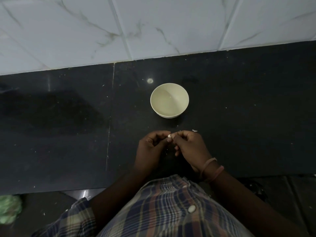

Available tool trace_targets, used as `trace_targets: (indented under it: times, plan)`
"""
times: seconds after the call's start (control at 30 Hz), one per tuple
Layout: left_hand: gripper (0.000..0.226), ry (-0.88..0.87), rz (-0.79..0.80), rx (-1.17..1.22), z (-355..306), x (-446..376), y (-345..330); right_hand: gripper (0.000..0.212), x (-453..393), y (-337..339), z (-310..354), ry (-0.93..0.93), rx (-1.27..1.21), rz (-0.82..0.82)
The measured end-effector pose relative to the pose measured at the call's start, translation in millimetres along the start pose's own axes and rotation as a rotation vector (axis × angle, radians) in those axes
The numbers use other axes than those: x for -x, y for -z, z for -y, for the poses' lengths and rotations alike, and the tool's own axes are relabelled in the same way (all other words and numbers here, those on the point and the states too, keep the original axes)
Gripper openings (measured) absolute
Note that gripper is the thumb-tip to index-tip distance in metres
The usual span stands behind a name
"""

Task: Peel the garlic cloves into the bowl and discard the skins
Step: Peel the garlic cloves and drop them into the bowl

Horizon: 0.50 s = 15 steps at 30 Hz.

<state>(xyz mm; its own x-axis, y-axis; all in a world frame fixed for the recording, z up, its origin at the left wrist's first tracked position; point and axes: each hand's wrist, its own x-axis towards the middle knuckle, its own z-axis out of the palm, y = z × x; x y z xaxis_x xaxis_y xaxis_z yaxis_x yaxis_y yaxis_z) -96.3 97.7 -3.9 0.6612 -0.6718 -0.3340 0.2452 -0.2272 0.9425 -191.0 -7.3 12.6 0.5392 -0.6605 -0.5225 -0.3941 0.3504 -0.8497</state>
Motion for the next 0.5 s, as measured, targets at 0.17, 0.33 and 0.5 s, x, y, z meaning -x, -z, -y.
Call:
trace_targets:
  times: [0.17, 0.33, 0.5]
  plan:
    - [0.013, 0.107, -0.048, 0.204, 9.5, 3.4, -5.6, 0.019, -2.4, -2.3, -4.7, -0.004, 0.031, 0.005]
    - [0.027, 0.230, -0.086, 0.647, 12.0, -0.6, -3.2, 0.024, 1.1, -10.2, -8.7, -0.078, -0.091, 0.028]
    - [0.026, 0.319, -0.082, 0.705, 18.8, -3.0, 3.1, 0.023, 4.6, -18.5, -12.5, -0.135, -0.350, 0.034]
